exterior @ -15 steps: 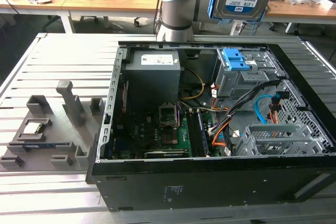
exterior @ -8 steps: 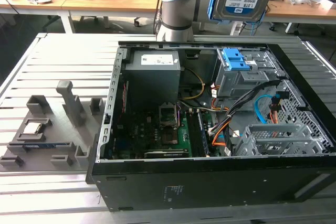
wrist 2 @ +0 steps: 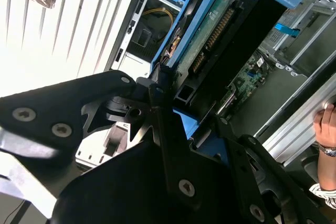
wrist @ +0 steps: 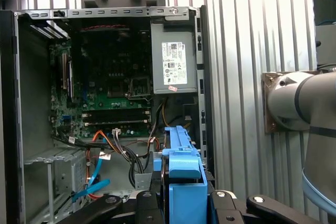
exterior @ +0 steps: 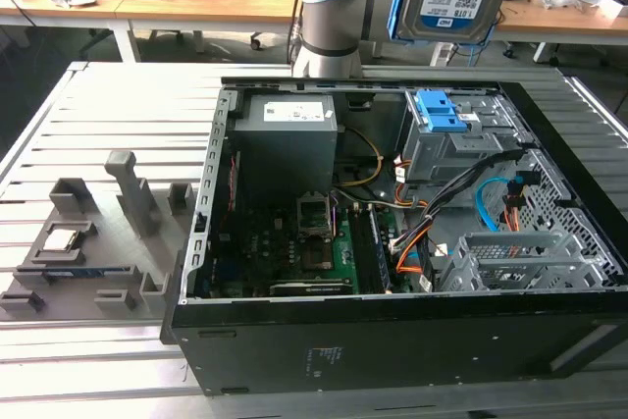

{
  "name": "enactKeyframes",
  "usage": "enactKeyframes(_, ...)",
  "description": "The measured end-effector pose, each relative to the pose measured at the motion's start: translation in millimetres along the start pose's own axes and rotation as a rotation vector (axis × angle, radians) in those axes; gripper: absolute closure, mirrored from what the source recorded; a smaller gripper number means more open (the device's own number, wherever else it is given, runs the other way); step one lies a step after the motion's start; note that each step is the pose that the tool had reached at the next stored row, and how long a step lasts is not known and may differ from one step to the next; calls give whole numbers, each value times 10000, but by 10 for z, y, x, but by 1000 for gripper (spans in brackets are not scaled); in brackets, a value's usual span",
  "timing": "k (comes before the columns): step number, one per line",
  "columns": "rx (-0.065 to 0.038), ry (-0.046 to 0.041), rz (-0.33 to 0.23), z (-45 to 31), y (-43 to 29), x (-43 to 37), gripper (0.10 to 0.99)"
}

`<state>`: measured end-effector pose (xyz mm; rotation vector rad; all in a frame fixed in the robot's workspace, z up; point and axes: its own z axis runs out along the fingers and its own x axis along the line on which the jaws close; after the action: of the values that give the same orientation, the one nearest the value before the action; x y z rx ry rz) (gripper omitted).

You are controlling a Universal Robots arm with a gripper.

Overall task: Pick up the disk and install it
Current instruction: 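Pick up the disk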

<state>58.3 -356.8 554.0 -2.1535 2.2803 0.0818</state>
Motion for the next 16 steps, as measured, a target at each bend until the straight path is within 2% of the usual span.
enactKeyframes(10,0,1,0,30,-1,11,718)
enactKeyframes(16,0,0,0,54,-5,70,718)
